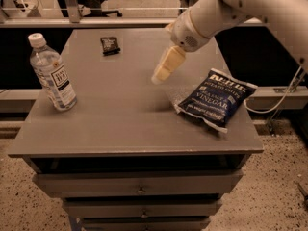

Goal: Pick rxbar chocolate

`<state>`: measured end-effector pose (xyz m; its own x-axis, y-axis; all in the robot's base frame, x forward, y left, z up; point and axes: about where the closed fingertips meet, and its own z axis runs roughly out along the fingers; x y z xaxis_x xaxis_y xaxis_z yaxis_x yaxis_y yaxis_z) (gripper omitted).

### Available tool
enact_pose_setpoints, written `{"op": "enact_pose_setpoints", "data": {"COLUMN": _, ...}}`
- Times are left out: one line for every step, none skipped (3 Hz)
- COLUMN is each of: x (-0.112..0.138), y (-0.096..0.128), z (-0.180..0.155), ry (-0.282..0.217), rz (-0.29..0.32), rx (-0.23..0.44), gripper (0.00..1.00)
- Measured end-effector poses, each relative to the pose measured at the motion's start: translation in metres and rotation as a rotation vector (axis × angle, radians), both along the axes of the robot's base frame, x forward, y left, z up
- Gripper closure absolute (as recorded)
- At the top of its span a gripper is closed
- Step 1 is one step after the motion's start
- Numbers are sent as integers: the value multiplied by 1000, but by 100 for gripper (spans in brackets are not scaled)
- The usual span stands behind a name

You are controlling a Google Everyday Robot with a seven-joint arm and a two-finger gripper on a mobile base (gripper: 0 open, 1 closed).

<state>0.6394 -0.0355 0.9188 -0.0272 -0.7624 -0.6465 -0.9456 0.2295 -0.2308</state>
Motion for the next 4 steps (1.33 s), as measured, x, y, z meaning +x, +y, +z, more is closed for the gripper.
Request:
{"op": "enact_pose_setpoints", "data": {"x": 53, "y": 45, "z": -25, "ry": -30, "rz": -36, "rx": 101, "gripper": 0}}
{"op": "enact_pose_setpoints", "data": {"x": 102, "y": 85, "z": -38, "ry": -54, "rz": -94, "rx": 186, "gripper": 0}}
{"op": "enact_pose_setpoints", "data": {"x": 134, "y": 111, "z": -40, "ry": -54, "rz": -157, "rx": 245, "gripper": 0}}
{"op": "enact_pose_setpoints", "data": {"x": 158, "y": 131, "z": -41, "ry": -34, "rz": -221, "rx": 289, "gripper": 0}}
